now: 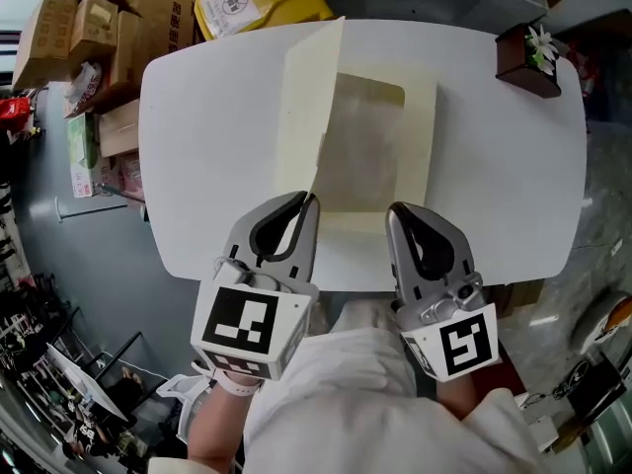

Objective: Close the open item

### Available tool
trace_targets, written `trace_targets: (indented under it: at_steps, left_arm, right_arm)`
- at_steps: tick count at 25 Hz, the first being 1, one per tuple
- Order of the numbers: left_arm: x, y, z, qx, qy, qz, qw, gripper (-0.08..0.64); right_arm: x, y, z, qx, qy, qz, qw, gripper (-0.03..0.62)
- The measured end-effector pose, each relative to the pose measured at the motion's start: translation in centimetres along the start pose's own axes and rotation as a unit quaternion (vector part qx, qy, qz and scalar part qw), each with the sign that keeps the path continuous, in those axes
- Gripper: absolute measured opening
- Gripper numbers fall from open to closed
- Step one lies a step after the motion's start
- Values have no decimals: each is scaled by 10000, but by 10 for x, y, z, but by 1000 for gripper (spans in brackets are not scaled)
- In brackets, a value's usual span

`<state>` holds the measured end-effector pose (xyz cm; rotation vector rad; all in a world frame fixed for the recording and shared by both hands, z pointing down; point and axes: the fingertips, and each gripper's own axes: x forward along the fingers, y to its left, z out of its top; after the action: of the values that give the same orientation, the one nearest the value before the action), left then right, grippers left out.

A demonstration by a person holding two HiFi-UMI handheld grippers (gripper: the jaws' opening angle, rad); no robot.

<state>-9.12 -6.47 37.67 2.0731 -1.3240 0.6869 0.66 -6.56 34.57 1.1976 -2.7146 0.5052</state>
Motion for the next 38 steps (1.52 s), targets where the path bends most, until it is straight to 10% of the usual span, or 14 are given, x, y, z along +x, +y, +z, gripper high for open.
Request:
trace_targets:
  at_steps: [14,38]
  left_arm:
    - [82,-83,-31,-52,622,-1013,9929,29]
    - [166,-118,-85,-265,1728,-1406,9745,54]
  right_arm:
    - [-38,-54,-22,267,23,-633,9976,17]
    - [-16,-112,-58,404,431,-667,9960,17]
